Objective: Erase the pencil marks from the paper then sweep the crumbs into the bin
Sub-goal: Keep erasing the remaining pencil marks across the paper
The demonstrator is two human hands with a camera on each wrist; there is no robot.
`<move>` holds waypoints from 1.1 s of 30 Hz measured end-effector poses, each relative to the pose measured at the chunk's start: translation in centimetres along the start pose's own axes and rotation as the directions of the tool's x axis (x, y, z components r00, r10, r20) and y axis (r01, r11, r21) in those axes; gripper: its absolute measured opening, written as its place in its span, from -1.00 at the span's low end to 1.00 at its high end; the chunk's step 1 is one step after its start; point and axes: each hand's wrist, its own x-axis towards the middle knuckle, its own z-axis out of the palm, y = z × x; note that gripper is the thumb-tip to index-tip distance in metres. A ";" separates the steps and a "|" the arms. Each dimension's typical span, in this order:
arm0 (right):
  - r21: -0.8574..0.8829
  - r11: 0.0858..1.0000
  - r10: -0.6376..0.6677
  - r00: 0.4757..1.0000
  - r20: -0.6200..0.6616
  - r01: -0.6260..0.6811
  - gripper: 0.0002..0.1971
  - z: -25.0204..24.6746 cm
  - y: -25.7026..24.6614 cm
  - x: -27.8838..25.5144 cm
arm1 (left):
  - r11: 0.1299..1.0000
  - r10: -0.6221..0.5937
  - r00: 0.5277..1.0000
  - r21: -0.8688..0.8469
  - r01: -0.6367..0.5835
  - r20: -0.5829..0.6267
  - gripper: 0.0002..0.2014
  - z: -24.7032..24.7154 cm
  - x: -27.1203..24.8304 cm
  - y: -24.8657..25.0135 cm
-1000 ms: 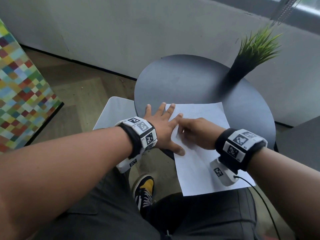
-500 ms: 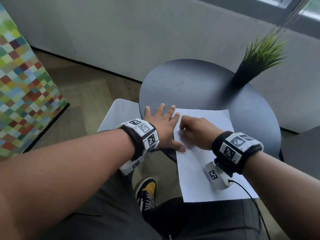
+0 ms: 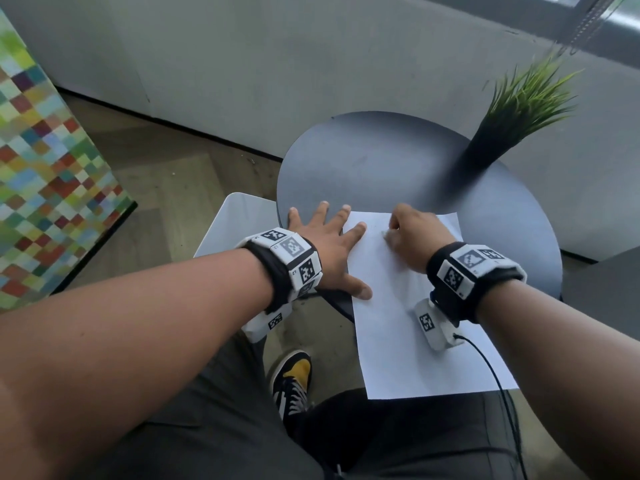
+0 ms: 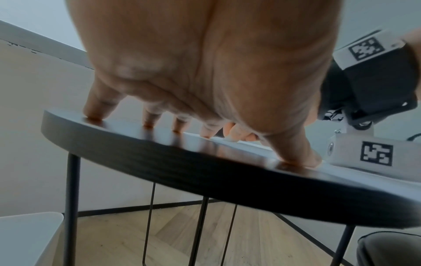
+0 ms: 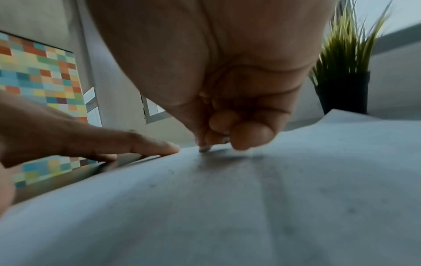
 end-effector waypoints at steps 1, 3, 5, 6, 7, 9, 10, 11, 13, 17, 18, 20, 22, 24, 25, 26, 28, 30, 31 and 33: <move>-0.010 1.000 -0.013 1.000 0.004 0.013 -0.88 0.2 -0.3 -0.2 | 1.000 -0.001 1.000 0.000 0.001 0.001 0.22 0.0 0.0 0.0; 0.006 0.987 -0.161 0.981 0.111 0.161 -0.93 0.7 -1.5 -1.3 | 1.000 0.001 1.000 -0.004 -0.001 0.001 0.21 0.0 0.0 0.0; 0.049 0.971 -0.238 0.952 0.192 0.233 -0.95 0.5 -1.5 -1.7 | 1.000 0.003 1.000 -0.001 -0.003 0.005 0.20 -0.1 0.0 0.0; 0.041 0.981 -0.193 0.966 0.170 0.188 -0.93 0.1 -1.1 -1.2 | 1.000 0.001 1.000 0.001 -0.001 0.007 0.21 -0.1 0.0 0.0; 0.035 0.993 -0.116 0.987 0.108 0.112 -0.91 -0.2 -0.4 -0.4 | 1.000 -0.001 1.000 0.003 0.001 0.007 0.22 -0.1 0.1 0.1; 0.019 1.000 0.009 1.000 -0.010 -0.008 -0.89 -0.2 0.3 0.2 | 1.000 -0.007 1.000 0.004 0.007 0.013 0.23 -0.1 0.1 0.1; 0.001 1.000 -0.020 1.000 -0.002 0.020 -0.88 0.0 -0.1 -0.1 | 1.000 -0.007 1.000 0.001 0.007 0.013 0.23 -0.1 0.1 0.1; -0.013 0.995 -0.095 0.995 0.038 0.096 -0.88 0.3 -0.7 -0.5 | 1.000 -0.006 1.000 -0.002 0.006 0.011 0.21 -0.1 0.1 0.1; 0.013 0.968 -0.250 0.956 0.153 0.251 -0.90 0.9 -1.7 -1.6 | 1.000 -0.003 1.000 -0.002 0.003 0.012 0.17 -0.3 0.0 0.2; 0.021 0.998 -0.063 0.996 0.060 0.062 -0.89 -0.3 0.2 0.2 | 0.999 -0.011 1.000 0.033 0.011 0.006 0.19 -0.7 0.0 0.5; 0.002 1.000 -0.014 1.000 0.026 0.014 -0.86 -0.3 0.5 0.2 | 0.999 -0.012 1.000 0.043 0.011 0.012 0.19 -0.8 0.0 0.6; -0.051 0.994 -0.090 0.995 0.050 0.092 -0.84 -0.1 0.0 -0.4 | 0.998 -0.010 1.000 0.058 0.008 0.022 0.18 -1.0 0.1 0.6; -0.014 0.966 -0.254 0.953 0.168 0.260 -0.87 0.4 -1.0 -1.7 | 0.998 -0.005 1.000 0.063 0.003 0.028 0.15 -1.1 0.2 0.6; 0.021 0.966 -0.255 0.942 0.219 0.256 -0.93 0.0 -0.5 -1.8 | 0.998 -0.003 0.999 0.070 0.001 0.034 0.15 -1.3 0.3 0.8; 0.017 0.984 -0.179 0.968 0.178 0.179 -0.93 -0.4 0.2 -1.2 | 0.997 -0.005 0.999 0.080 0.002 0.037 0.17 -1.3 0.3 0.8; 0.017 0.997 -0.078 0.991 0.109 0.077 -0.90 -0.7 1.0 -0.5 | 0.996 -0.009 0.999 0.090 0.006 0.038 0.19 -1.4 0.4 0.9; 0.012 0.999 0.041 0.999 0.000 -0.041 -0.85 -0.7 2.0 -0.1 | 0.994 -0.015 0.999 0.105 0.010 0.041 0.20 -1.5 0.4 1.0; -0.013 0.997 -0.071 0.996 0.047 0.072 -0.88 -0.2 1.1 -1.0 | 0.994 -0.014 0.999 0.110 0.009 0.046 0.19 -1.6 0.3 1.0; 0.006 0.984 -0.179 0.977 0.119 0.179 -0.92 0.2 0.3 -1.7 | 0.994 -0.013 0.999 0.107 0.008 0.047 0.18 -1.6 0.3 1.0; 0.053 0.955 -0.297 0.928 0.225 0.293 -0.96 0.2 -0.3 -2.8 | 0.994 -0.012 0.999 0.108 0.006 0.048 0.17 -1.7 0.3 1.1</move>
